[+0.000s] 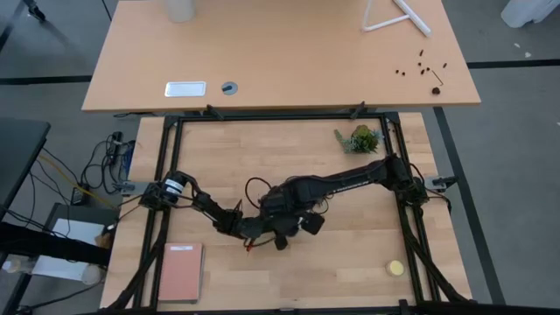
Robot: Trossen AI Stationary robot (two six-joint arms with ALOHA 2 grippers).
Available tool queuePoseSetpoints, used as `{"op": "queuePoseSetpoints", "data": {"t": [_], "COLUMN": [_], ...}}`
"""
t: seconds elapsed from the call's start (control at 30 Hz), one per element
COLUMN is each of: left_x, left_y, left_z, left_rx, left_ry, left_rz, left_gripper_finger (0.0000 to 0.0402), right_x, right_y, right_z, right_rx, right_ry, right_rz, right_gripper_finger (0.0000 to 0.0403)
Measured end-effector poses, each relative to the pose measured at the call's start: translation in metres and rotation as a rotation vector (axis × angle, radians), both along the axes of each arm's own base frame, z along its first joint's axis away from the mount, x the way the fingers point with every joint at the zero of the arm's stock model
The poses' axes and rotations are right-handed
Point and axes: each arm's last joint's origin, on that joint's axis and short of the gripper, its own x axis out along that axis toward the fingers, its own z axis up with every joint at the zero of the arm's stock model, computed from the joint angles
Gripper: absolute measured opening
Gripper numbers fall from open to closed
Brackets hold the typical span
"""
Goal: Screw lightbulb
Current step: Insert the lightbulb into the silver lamp
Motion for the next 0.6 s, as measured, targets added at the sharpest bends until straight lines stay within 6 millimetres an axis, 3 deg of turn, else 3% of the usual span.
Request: {"op": "queuePoseSetpoints", "data": {"t": [0.27,0.5,0.6], "left_x": [0.000,0.000,0.000], "left_y": [0.000,0.000,0.000], "left_z": [0.000,0.000,0.000], "left_rx": [0.001,0.006,0.005], "left_ry": [0.001,0.004,0.004], "left_rz": [-0.001,-0.003,-0.004], "left_gripper_finger": [0.0184,0.0184,0.0184], "right_x": [-0.003,-0.002,-0.001], "right_y": [-0.004,-0.007,-0.010], "right_z": [-0.018,-0.026,-0.027], "right_rx": [-0.031,-0.031,-0.010], "right_ry": [0.037,0.030,0.024], "right_rz": [0.170,0.151,0.035], "right_gripper_finger": [0.0319,0.0256,0.0243]}}
